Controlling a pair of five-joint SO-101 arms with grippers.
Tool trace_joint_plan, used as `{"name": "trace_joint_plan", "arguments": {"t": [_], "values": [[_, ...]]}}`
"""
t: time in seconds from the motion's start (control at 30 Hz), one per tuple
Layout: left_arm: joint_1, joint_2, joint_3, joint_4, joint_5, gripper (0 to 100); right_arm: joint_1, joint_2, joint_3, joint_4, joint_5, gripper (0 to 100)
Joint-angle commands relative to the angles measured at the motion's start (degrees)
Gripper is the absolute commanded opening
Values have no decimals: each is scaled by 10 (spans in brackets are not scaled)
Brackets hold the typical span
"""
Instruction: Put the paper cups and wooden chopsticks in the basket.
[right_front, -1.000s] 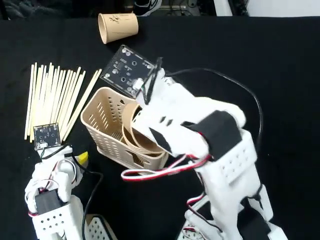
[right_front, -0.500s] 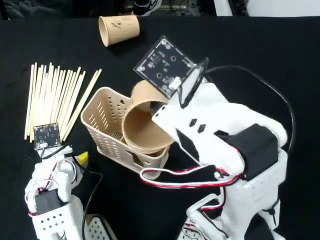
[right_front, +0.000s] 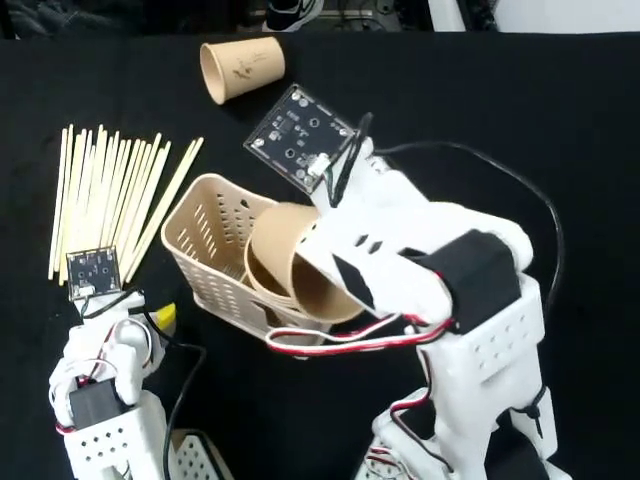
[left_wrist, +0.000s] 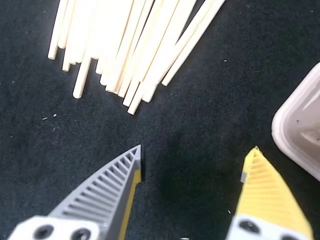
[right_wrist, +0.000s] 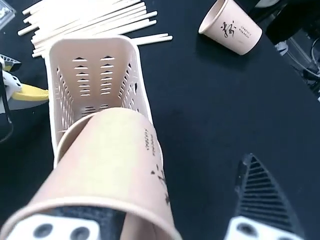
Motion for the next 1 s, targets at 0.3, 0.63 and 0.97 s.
{"name": "trace_joint_plan", "arguments": {"t": [0.3,0.63,0.97], "values": [[2,-4,-2,-10,-6,317,-4,-41,2,18,-1,11],[2,-4,-2,-11,-6,317,-3,-78,63,18,-2,15],[2,-4,-2,-11,-6,317,-5,-56,3,17,-29,214]]}}
